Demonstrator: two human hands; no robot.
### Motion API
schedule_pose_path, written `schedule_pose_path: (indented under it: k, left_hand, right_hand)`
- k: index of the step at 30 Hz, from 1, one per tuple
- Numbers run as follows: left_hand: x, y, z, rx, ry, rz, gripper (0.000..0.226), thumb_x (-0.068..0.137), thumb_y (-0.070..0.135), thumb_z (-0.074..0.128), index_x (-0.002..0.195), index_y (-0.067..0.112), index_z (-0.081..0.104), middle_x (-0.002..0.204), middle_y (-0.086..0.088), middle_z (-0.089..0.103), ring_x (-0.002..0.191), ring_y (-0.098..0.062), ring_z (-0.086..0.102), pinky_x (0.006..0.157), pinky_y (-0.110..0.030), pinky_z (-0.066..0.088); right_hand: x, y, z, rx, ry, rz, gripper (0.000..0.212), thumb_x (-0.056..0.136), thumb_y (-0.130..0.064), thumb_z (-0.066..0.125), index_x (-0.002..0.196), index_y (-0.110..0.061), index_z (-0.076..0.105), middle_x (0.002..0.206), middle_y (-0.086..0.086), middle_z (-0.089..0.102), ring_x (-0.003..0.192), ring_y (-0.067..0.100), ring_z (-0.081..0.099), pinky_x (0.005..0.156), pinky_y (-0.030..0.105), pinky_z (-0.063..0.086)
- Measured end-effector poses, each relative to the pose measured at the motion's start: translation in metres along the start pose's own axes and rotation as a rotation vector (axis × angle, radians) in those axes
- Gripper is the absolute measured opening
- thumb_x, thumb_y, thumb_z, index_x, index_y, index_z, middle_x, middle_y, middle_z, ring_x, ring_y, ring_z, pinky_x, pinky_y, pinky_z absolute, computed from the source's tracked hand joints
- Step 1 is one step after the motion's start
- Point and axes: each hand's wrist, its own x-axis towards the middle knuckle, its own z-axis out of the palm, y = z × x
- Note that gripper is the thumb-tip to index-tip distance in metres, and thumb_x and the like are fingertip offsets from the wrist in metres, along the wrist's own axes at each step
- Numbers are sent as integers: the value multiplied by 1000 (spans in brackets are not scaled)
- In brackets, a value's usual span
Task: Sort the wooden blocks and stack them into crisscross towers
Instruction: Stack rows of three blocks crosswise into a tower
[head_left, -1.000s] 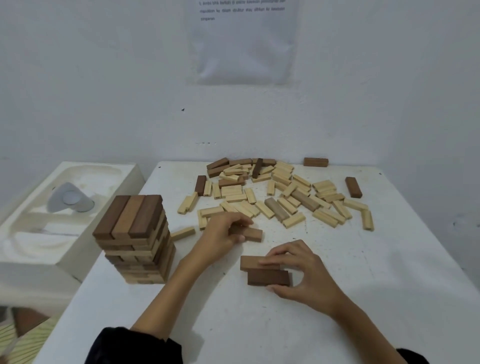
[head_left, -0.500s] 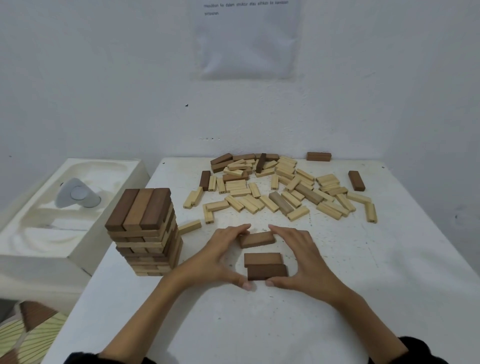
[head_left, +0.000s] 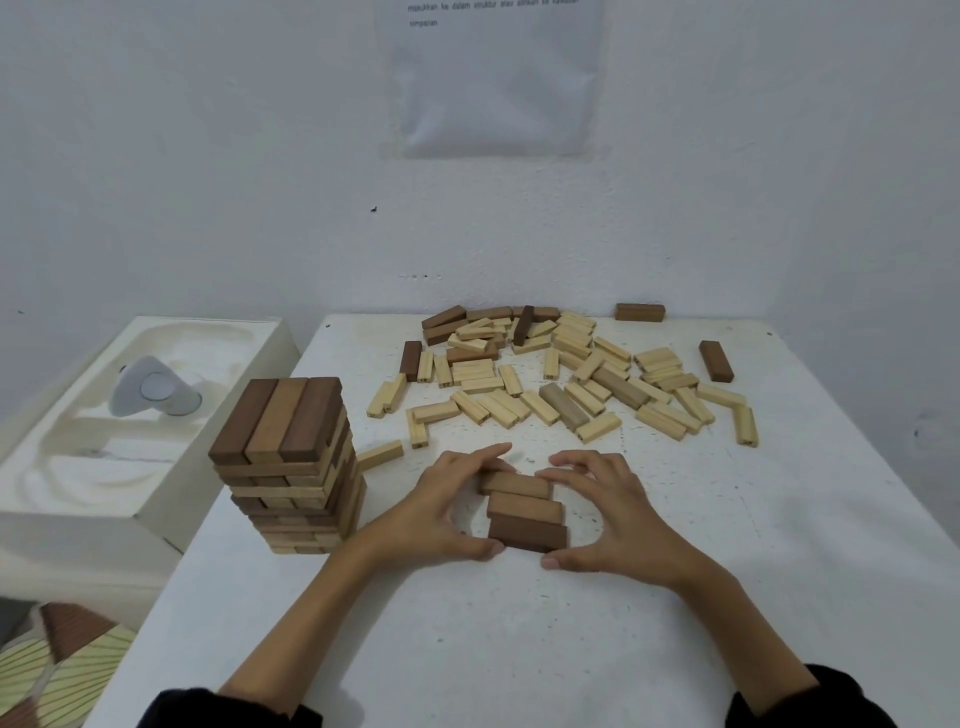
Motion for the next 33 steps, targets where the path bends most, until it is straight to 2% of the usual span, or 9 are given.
schedule_pose_path:
  k: [3, 6, 10, 15, 18, 20, 24, 28, 33]
  left_hand:
    - [-4, 5, 6, 148, -1, -73, 113, 63, 70, 68, 149, 37, 2, 152, 17, 12, 138, -2, 7, 116, -31, 14]
    - [-13, 5, 18, 396, -30, -144, 135, 47, 98, 28, 145, 22, -25, 153, 11, -26, 140, -8, -21, 113, -32, -9]
    - [-20, 5, 29, 548, -69, -103, 133, 43, 101, -2, 137, 13, -37, 147, 1, -43, 134, -11, -39, 113, -38, -21]
    - [-20, 7, 33, 520, -57, -88, 127, 47, 97, -9, 140, 15, -34, 148, 0, -41, 134, -9, -38, 114, -39, -20]
    - [-18, 4, 29, 495, -50, -91, 126, 47, 99, 2, 139, 20, -33, 145, 11, -37, 132, -2, -33, 113, -33, -18]
    - [-16, 2, 23, 439, -17, -94, 125, 54, 95, 25, 145, 25, -24, 147, 19, -26, 130, 5, -23, 110, -27, -12]
    - [-9, -5, 10, 251, 63, -52, 94, 73, 59, 68, 147, 39, 13, 146, 22, 9, 129, 6, 1, 113, -28, 9]
    - [-4, -12, 7, 179, 109, -6, 76, 67, 61, 72, 133, 45, 38, 139, 28, 22, 131, 3, 9, 106, -27, 15]
    - [-4, -13, 7, 154, 126, -4, 76, 58, 70, 63, 128, 46, 43, 137, 30, 25, 131, 1, 13, 103, -27, 17]
  right_hand:
    - [-5, -1, 2, -104, -17, 68, 128, 35, -102, 29, 145, -39, 14, 141, -22, 13, 125, -5, 4, 112, 35, 12]
    - [-17, -8, 7, -300, -79, 169, 144, 25, -102, -2, 146, -26, -16, 153, -9, -19, 138, 13, -14, 114, 36, -4]
    - [-24, -22, 21, -338, -91, 198, 141, 25, -96, -23, 143, -19, -25, 151, 2, -33, 140, 23, -23, 110, 37, -15]
    - [-17, -22, 25, -357, -87, 191, 140, 28, -94, -25, 145, -19, -21, 152, 1, -30, 140, 22, -21, 112, 43, -13]
    - [-17, -17, 18, -322, -105, 189, 139, 26, -98, -16, 145, -26, -20, 153, -6, -24, 139, 16, -17, 113, 40, -10]
    - [-15, -11, 10, -255, -100, 185, 139, 25, -102, -3, 144, -33, -18, 152, -13, -14, 138, 12, -10, 112, 36, -4]
    - [-7, -1, 0, -114, -39, 119, 126, 28, -103, 25, 140, -49, 5, 142, -20, 8, 130, 3, 3, 104, 26, 5]
    - [-3, 0, 2, -47, 75, 57, 82, 47, -83, 46, 122, -55, 29, 129, -26, 20, 118, -6, 12, 99, 23, 11]
    - [-5, -2, 3, -24, 116, 48, 73, 49, -77, 52, 116, -53, 38, 124, -29, 25, 118, -5, 16, 93, 20, 10]
